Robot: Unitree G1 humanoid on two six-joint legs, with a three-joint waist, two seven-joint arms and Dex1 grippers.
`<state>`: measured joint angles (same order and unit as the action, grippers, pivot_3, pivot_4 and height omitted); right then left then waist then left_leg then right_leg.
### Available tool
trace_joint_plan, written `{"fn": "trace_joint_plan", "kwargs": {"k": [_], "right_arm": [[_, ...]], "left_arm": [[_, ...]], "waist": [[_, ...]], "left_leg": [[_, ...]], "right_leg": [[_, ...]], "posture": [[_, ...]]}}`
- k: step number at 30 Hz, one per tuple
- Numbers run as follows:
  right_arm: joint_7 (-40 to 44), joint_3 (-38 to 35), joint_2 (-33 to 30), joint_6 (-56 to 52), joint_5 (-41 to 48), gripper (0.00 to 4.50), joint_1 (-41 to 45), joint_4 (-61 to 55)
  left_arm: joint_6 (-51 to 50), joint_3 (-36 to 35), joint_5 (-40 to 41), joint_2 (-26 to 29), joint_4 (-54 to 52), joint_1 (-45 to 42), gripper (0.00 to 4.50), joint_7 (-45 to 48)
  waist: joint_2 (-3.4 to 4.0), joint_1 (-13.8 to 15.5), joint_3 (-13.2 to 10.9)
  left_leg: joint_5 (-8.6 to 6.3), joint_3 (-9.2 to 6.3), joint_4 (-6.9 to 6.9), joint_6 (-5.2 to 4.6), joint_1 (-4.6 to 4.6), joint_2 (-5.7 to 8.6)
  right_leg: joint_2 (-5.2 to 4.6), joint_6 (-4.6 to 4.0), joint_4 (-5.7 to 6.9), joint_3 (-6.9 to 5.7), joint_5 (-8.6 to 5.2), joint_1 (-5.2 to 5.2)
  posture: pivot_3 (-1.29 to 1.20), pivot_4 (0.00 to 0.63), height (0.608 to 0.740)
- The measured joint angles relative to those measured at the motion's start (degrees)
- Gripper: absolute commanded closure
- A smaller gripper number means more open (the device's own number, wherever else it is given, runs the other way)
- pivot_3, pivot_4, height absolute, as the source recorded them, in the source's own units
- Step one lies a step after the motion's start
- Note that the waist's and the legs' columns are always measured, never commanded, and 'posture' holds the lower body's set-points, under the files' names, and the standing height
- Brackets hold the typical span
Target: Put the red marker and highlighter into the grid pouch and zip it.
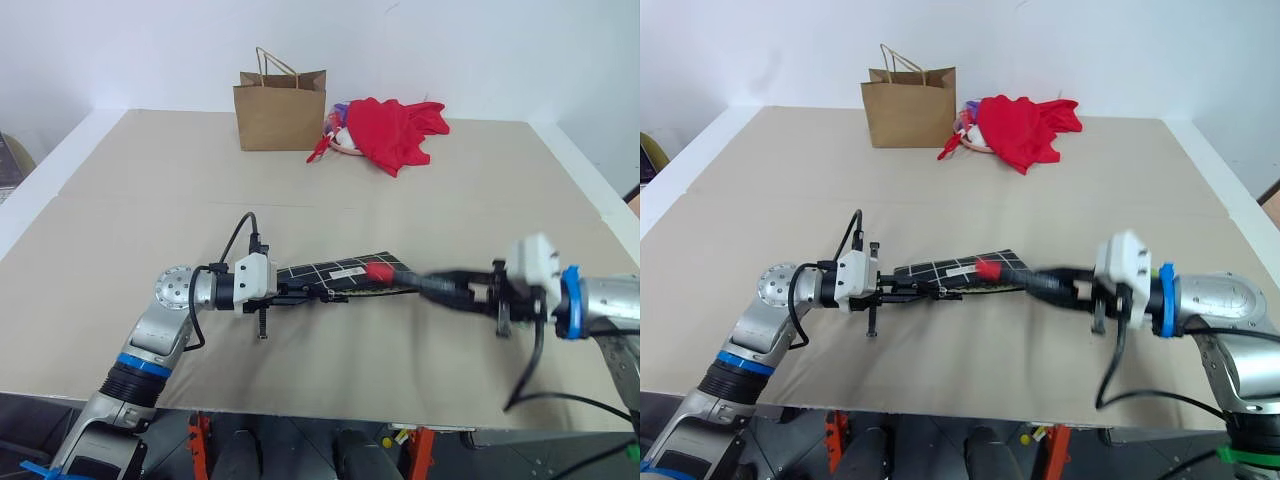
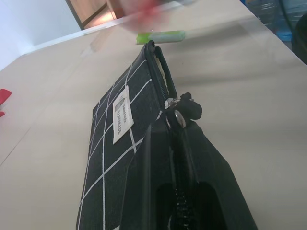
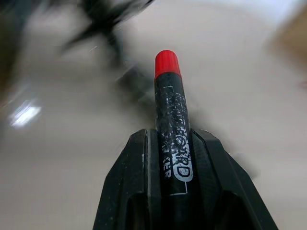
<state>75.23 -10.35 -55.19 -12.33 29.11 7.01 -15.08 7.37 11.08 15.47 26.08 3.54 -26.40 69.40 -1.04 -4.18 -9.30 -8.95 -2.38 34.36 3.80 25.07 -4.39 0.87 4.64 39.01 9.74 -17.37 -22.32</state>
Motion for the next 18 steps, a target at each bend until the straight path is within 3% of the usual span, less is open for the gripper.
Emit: {"fn": "trace_joint_plan", "kwargs": {"k": [7, 18], "right_arm": [[2.06, 1.49, -0.64, 3.73, -3.47, 3.87, 2.55, 6.46], [2.04, 3.33, 0.55, 3.42, -3.57, 3.87, 4.63, 7.62]], "left_arm": [[-0.05, 0.17, 0.21, -0.08, -0.61, 0.12, 4.5, -0.21], [-0.34, 0.92, 0.21, -0.43, -2.7, 1.7, 4.5, -0.79]], "waist": [[0.02, -0.24, -0.04], [0.04, -0.07, -0.05]], "left_leg": [[0.1, -0.04, 0.1, 0.12, -0.04, 0.03], [0.09, -0.18, 0.08, 0.12, -0.03, 0.08]], "right_leg": [[-0.02, 0.04, 0.02, 0.0, 0.17, 0.04], [-0.04, 0.03, 0.02, -0.09, 0.12, 0.1]], "posture": [[0.0, 0.15, 0.74], [0.0, 0.15, 0.74]]}}
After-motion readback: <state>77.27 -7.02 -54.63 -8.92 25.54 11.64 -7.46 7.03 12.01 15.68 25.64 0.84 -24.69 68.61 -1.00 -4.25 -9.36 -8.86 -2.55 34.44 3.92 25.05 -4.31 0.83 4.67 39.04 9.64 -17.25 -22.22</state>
